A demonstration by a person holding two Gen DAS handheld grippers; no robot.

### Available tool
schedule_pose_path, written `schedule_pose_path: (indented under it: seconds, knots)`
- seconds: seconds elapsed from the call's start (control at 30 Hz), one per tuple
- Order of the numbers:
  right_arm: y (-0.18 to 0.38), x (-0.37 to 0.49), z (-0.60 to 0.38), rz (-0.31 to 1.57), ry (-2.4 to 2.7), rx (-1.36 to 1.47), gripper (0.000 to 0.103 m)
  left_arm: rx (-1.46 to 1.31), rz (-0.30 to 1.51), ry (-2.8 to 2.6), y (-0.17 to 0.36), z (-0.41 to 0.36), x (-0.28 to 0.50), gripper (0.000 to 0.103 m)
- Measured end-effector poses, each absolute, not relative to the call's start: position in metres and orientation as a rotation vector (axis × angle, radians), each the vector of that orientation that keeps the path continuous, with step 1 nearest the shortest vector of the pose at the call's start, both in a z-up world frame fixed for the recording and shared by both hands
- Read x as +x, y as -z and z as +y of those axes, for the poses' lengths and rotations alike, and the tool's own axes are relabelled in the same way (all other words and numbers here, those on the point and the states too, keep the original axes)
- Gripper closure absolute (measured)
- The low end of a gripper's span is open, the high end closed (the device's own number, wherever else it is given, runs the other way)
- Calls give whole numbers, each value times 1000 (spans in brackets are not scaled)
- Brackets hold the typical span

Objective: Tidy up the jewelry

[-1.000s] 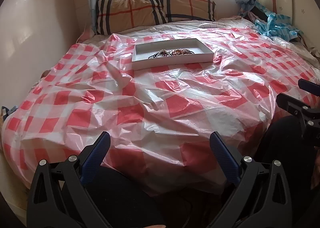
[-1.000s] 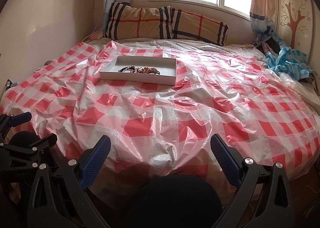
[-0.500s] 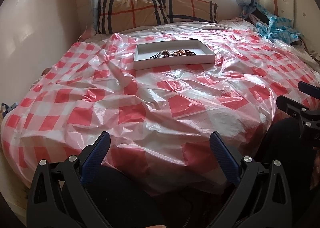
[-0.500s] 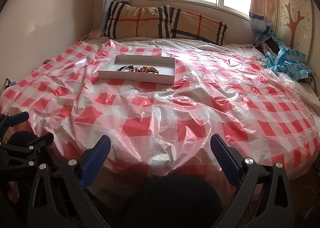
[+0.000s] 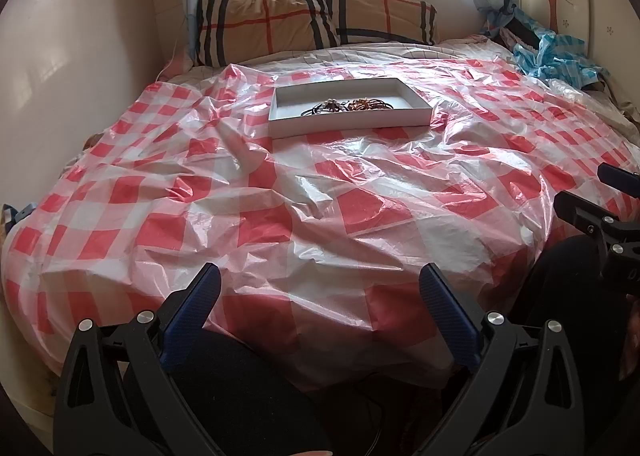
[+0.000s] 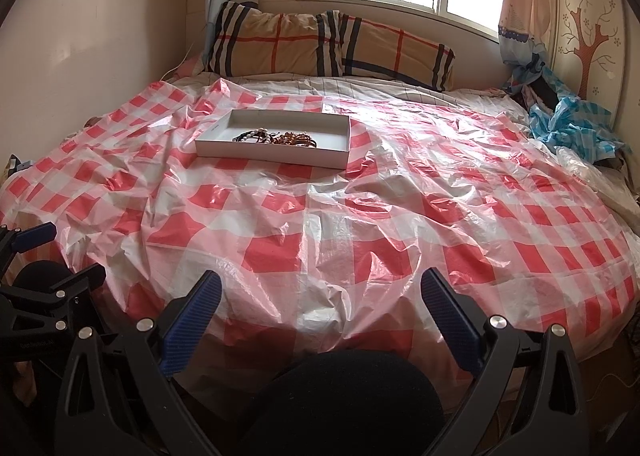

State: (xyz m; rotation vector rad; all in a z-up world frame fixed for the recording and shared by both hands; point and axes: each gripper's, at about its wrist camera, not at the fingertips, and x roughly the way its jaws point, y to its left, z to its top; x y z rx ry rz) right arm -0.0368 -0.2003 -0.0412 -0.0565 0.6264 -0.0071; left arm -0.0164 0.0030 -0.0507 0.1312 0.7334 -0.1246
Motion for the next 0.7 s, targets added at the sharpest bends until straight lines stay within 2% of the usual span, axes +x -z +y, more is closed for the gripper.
schedule_pose_path:
  seconds: [0.7]
  knots:
    - [41,-36,-200,627,7,-59,7,117,694,123,49,9,-21,8]
